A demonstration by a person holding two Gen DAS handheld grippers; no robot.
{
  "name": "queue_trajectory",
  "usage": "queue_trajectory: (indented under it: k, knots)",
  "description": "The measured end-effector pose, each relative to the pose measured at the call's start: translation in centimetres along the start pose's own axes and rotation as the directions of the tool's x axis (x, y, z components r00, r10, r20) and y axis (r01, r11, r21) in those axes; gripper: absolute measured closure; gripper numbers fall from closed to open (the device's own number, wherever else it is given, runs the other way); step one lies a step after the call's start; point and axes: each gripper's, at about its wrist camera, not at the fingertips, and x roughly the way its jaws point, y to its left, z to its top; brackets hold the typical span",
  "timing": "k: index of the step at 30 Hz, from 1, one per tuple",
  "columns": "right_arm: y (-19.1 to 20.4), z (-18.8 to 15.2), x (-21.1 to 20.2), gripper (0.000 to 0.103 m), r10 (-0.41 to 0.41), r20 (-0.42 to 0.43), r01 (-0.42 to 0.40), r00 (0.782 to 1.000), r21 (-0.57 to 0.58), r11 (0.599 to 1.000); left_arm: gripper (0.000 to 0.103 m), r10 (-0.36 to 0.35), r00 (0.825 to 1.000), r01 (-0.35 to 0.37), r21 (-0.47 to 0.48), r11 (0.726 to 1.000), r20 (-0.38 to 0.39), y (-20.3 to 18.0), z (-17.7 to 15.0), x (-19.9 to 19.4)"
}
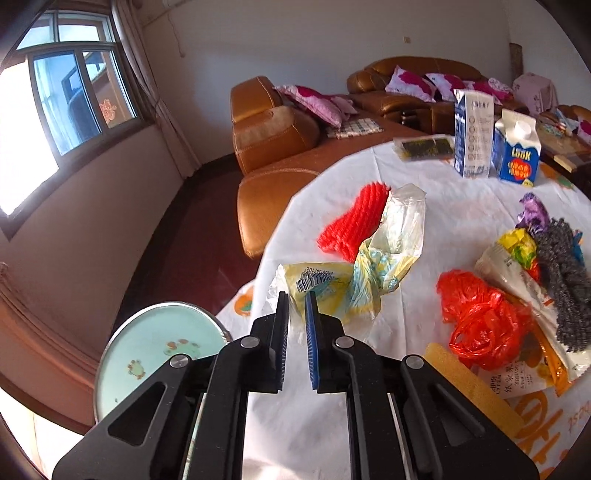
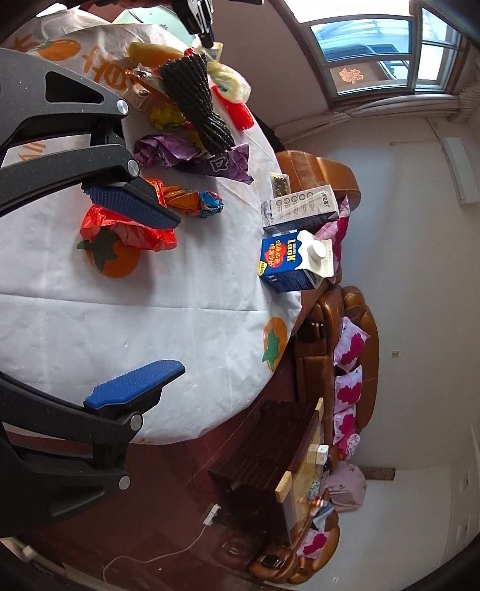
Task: Collect trash
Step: 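Grasp the yellow snack bag with the left tool while the right tool grasps the yellow sponge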
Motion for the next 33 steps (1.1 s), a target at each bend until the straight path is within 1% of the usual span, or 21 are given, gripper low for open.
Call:
queue_trajectory:
  k: [4, 8, 12, 17, 21, 24, 27, 30, 31, 33]
  knots:
    - [1.0, 0.0, -0.5, 0.030, 0.025, 0.004, -0.025, 1.000, -0.008, 1.000, 0.094, 0.021, 0.998, -0.021, -0.001, 1.000, 0.054, 1.4, 0.1, -2.7]
    - [2.8, 0.0, -0.8, 0.030, 0.051, 0.003, -0.051, 0.999, -0.040, 0.998, 0.094, 0.042, 0.996, -0.043, 0.019, 0.999, 0.079, 2.5, -1.2, -5.0]
    - [4.5, -0.2, -0.9, 0.030, 0.081, -0.007, -0.082, 0.997, -0.057, 0.995, 0.094, 0.069, 0.995, -0.071, 0.029, 0.997, 0.072, 4.0, -3.1, -6.3]
    - [7.8, -0.3, -1.3, 0.031, 0.148, -0.011, -0.148, 0.989, -0.096, 0.984, 0.094, 0.106, 0.993, -0.108, 0.023, 0.994, 0.056, 6.2, -5.1, -7.5]
    - [11.4, 0.1, -1.6, 0.031, 0.213, -0.009, -0.212, 0.977, -0.139, 0.967, 0.094, 0.147, 0.988, -0.148, 0.020, 0.989, 0.046, 7.7, -6.8, -8.3]
    - [13.9, 0.8, -1.8, 0.037, 0.266, -0.004, -0.263, 0.964, -0.162, 0.951, 0.094, 0.175, 0.984, -0.176, 0.014, 0.984, 0.030, 8.9, -8.0, -8.6]
    - [16.4, 1.2, -2.2, 0.040, 0.318, 0.011, -0.310, 0.948, -0.198, 0.930, 0.094, 0.198, 0.980, -0.198, -0.002, 0.980, 0.012, 10.5, -9.0, -8.9]
    - [19.4, 1.1, -2.6, 0.044, 0.369, 0.004, -0.355, 0.929, -0.261, 0.898, 0.094, 0.216, 0.976, -0.216, -0.019, 0.976, -0.003, 11.8, -9.9, -9.0]
    - [20.5, 0.9, -2.6, 0.046, 0.390, -0.006, -0.375, 0.921, -0.287, 0.881, 0.094, 0.222, 0.975, -0.222, -0.024, 0.975, -0.008, 12.2, -10.2, -9.1]
    - [22.2, 0.4, -2.4, 0.048, 0.408, -0.027, -0.394, 0.913, -0.326, 0.859, 0.094, 0.231, 0.973, -0.231, -0.033, 0.972, -0.017, 12.7, -10.8, -9.1]
